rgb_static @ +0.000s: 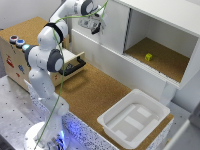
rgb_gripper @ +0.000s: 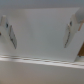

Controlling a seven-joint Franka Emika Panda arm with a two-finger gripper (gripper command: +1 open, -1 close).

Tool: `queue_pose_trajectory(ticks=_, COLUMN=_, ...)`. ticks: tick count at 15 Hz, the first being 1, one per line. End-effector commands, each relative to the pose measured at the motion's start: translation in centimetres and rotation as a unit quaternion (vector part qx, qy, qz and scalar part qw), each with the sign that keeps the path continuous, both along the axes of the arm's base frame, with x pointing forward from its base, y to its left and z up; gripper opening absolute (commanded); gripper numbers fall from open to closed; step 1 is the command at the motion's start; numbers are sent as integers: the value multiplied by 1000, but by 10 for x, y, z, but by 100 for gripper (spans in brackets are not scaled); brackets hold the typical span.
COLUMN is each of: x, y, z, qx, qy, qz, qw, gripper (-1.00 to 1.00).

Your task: Go towards the yellow block and lift it

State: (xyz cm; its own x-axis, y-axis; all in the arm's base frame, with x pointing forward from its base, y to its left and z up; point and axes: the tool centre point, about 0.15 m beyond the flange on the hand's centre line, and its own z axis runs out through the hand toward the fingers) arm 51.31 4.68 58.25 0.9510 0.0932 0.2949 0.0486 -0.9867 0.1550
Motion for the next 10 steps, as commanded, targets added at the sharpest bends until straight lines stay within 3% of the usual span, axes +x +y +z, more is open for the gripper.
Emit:
queue_pose_trajectory(ticks=1, x=2, y=-55, z=-23, qx=27, qy=-21, qz=-17, qw=999, gripper=100)
queue_pose_trajectory(ticks=2, x=4, y=-76, z=-27, qx=37, qy=-16, qz=-27, qw=999, gripper=100)
queue_pose_trajectory(ticks=10, x=45, y=-213, z=-38, qx=12, qy=-16, qz=-36, qw=999, gripper=100)
